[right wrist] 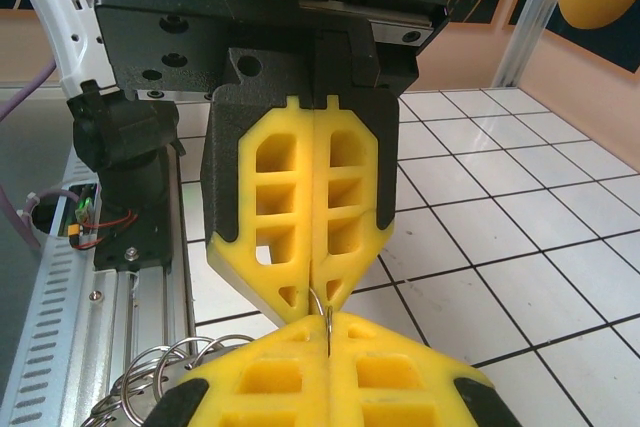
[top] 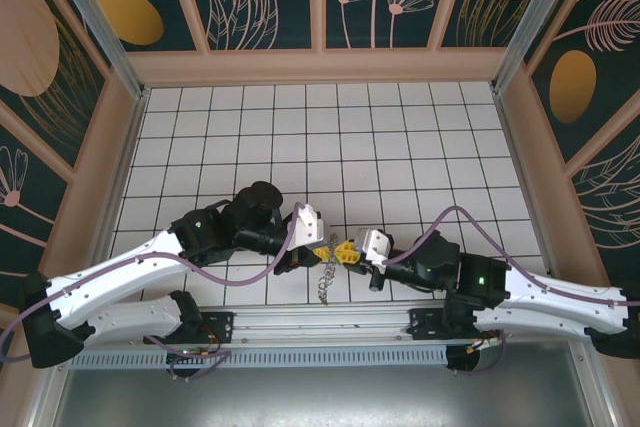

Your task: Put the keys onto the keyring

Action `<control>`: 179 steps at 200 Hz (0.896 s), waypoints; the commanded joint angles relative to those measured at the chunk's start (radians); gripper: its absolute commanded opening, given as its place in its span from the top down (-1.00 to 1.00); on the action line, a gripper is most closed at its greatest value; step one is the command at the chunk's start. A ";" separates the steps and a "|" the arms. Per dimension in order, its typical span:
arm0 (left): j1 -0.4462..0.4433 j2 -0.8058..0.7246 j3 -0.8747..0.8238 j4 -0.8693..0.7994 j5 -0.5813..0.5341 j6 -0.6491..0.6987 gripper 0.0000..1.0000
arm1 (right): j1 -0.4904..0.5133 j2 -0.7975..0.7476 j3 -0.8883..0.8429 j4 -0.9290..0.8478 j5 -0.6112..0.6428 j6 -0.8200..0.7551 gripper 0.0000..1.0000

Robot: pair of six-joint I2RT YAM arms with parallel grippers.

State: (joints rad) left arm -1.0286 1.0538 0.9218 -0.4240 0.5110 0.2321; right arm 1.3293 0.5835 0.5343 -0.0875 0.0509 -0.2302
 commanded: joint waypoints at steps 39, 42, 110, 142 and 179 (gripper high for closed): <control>-0.004 -0.006 -0.001 0.044 0.015 0.010 1.00 | -0.003 0.003 0.006 0.028 -0.070 -0.017 1.00; -0.004 -0.005 -0.001 0.044 0.015 0.010 1.00 | -0.003 0.003 0.004 0.028 -0.072 -0.017 1.00; -0.004 -0.012 -0.001 0.048 0.022 0.007 1.00 | -0.003 0.008 0.011 -0.003 -0.091 -0.022 1.00; -0.003 -0.017 0.001 0.050 0.029 0.006 1.00 | -0.001 0.022 0.012 -0.009 -0.100 -0.030 1.00; -0.003 -0.025 -0.004 0.051 0.027 0.001 1.00 | 0.000 0.030 0.013 -0.012 -0.106 -0.037 1.00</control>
State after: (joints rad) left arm -1.0286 1.0538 0.9173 -0.4477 0.5217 0.2321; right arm 1.3273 0.6022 0.5343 -0.0879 -0.0017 -0.2527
